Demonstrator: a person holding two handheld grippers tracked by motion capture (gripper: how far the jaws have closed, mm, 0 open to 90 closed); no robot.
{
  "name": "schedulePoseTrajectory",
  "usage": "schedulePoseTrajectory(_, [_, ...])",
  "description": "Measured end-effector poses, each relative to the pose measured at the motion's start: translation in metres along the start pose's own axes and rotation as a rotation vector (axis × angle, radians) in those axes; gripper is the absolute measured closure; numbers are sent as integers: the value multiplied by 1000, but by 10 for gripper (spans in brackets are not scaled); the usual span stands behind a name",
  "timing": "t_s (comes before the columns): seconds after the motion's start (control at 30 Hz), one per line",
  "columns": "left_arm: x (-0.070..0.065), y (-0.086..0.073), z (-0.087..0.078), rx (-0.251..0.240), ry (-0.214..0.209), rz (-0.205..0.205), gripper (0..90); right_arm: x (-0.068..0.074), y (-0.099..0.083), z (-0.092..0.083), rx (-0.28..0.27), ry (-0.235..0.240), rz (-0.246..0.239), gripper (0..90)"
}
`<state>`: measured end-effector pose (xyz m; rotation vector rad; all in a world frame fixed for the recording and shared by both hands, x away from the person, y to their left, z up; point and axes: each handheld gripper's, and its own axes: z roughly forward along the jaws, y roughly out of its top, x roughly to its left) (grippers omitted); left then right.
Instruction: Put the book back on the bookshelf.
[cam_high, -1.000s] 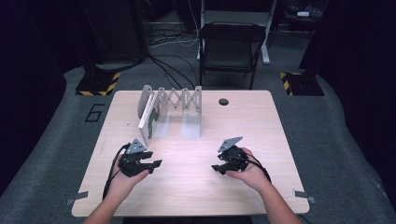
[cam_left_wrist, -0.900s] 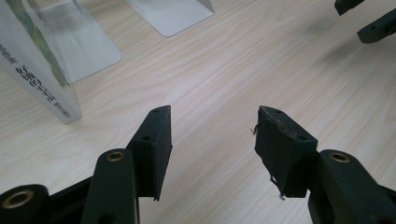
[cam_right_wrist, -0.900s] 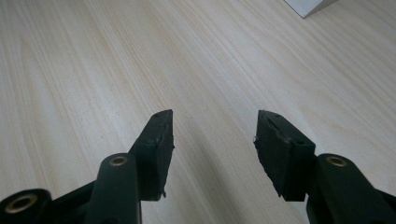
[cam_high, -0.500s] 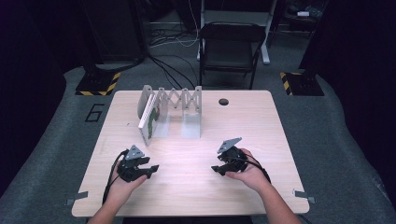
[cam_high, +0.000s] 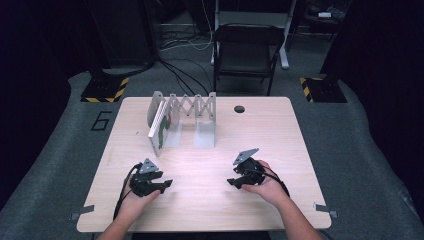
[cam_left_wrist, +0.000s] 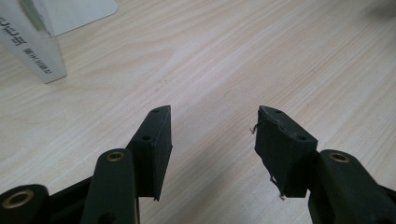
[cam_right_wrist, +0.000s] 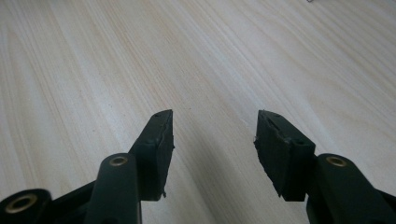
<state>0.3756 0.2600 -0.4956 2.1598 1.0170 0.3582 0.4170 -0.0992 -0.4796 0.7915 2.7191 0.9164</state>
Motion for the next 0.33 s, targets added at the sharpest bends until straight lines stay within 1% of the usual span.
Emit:
schedulePoseTrajectory(0.03, [-1,0,2,-4,-4,0,460,0,0,0,4,5,-4,468])
schedulePoseTrajectory(0.07, [-1,0,3,7,-11,-3,460,0,0,1,4,4,-4,468])
schedulePoseTrajectory(0.1, [-1,0,5,-3,-12,-7,460,0,-1,1,3,3,1,468])
schedulePoseTrajectory(0.13, [-1,0,5,5,-27,-11,460,0,-1,1,5,3,-1,468])
schedulePoseTrajectory(0.2, [-1,1,6,-13,-30,-14,465,0,-2,1,0,9,2,468])
schedulePoseTrajectory(0.23, [0,1,6,-16,-35,-21,466,0,-2,1,0,3,2,468])
schedulePoseTrajectory(0.27, [2,2,6,-22,-33,-21,465,0,-2,1,-3,0,6,468])
schedulePoseTrajectory(0.3, [3,2,6,-30,-23,-24,462,0,-3,1,-5,1,8,468])
schedulePoseTrajectory(0.33, [4,3,5,-35,-19,-25,461,-1,-3,0,-6,2,1,468])
